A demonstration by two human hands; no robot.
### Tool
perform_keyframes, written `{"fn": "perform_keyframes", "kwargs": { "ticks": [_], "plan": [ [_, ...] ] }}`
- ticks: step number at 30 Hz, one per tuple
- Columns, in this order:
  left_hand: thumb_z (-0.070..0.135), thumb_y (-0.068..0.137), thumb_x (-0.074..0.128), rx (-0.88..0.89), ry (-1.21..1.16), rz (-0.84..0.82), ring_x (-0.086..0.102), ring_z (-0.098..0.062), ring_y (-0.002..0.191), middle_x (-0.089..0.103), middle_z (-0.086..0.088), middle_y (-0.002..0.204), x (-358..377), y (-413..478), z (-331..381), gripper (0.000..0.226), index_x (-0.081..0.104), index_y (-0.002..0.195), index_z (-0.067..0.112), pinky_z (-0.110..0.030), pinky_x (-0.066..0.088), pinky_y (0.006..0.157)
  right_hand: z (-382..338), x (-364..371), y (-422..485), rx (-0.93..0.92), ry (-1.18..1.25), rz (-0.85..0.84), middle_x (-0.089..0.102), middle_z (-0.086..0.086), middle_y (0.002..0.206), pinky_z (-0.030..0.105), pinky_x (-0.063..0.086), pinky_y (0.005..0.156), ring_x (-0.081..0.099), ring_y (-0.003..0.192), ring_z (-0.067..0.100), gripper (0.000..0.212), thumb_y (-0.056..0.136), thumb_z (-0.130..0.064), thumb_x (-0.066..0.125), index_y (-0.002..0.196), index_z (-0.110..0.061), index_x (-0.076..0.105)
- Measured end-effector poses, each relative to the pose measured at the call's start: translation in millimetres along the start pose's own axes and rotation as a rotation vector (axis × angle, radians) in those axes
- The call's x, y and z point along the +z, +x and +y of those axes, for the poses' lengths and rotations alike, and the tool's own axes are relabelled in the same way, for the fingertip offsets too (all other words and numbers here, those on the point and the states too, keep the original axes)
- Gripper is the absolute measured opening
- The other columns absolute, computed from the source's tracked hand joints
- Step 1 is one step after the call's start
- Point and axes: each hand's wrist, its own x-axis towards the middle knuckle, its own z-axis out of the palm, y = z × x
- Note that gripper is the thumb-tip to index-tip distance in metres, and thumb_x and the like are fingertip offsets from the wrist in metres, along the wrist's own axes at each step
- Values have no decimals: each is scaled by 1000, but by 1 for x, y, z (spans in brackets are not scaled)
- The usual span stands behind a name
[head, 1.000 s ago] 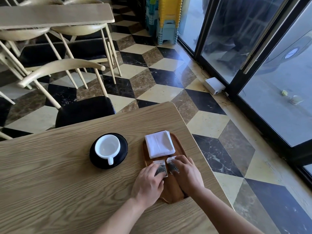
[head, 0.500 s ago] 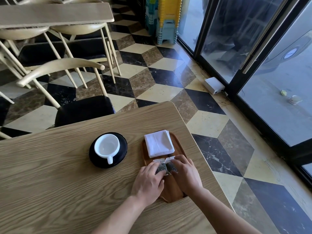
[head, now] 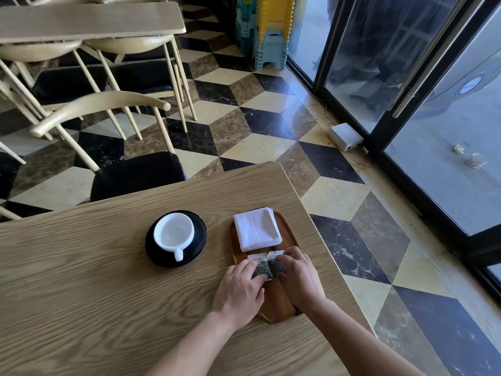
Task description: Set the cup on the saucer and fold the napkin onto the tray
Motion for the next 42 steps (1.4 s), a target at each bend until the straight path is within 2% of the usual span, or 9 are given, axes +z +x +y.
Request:
{"fn": "perform_keyframes", "kwargs": {
  "ticks": [9, 15, 22, 27, 30, 38, 42],
  "plan": [
    [30, 88, 56, -2, -12, -5, 48, -21, 131, 57, -4, 135, 0, 0, 0, 25, 65, 112, 28, -40, 44, 105, 1, -2, 0, -22, 16, 9, 57, -5, 116, 30, 46, 80, 55, 102, 24, 32, 82, -13, 68, 112, -23, 69],
    [30, 86, 57, 3, -11, 9, 54, -20, 123, 61, -4, 129, 1, -1, 1, 27, 66, 112, 29, -39, 47, 101, 0, -2, 1, -32, 27, 21, 59, -4, 114, 32, 49, 78, 56, 100, 26, 30, 81, -11, 70, 109, -20, 70],
    [28, 85, 62, -6, -32, 8, 53, -19, 124, 61, -2, 129, -1, -3, 0, 27, 66, 111, 28, -38, 49, 100, 3, -2, -2, -44, 16, 52, 59, -7, 115, 31, 53, 76, 55, 103, 20, 33, 79, -17, 77, 109, -27, 70],
    [31, 87, 57, 6, -5, 11, 54, -19, 120, 62, -2, 127, -3, -1, 0, 26, 68, 110, 29, -38, 49, 98, 1, -3, 1, -31, 12, 32, 59, -7, 117, 32, 52, 76, 53, 103, 21, 35, 81, -16, 74, 114, -27, 70],
    [30, 89, 54, 11, -17, 6, 51, -19, 124, 59, -2, 131, -4, 0, 0, 27, 67, 113, 27, -38, 47, 101, 0, -3, 2, -27, 14, 34, 59, -5, 116, 30, 51, 77, 54, 102, 21, 34, 81, -15, 74, 113, -26, 71],
    [26, 89, 55, -2, -75, 54, 52, -16, 121, 59, 1, 127, -9, -3, -3, 25, 66, 111, 26, -34, 49, 96, -5, -6, -1, 5, 44, 53, 58, -8, 116, 27, 50, 77, 53, 107, 16, 33, 83, -23, 76, 115, -30, 69],
    [27, 87, 55, -17, -68, 66, 52, -15, 119, 60, 3, 124, -10, -3, -6, 24, 65, 109, 27, -35, 50, 95, -7, -9, -1, 16, 50, 62, 58, -10, 117, 30, 51, 76, 51, 109, 16, 31, 85, -26, 72, 115, -31, 67]
  ]
}}
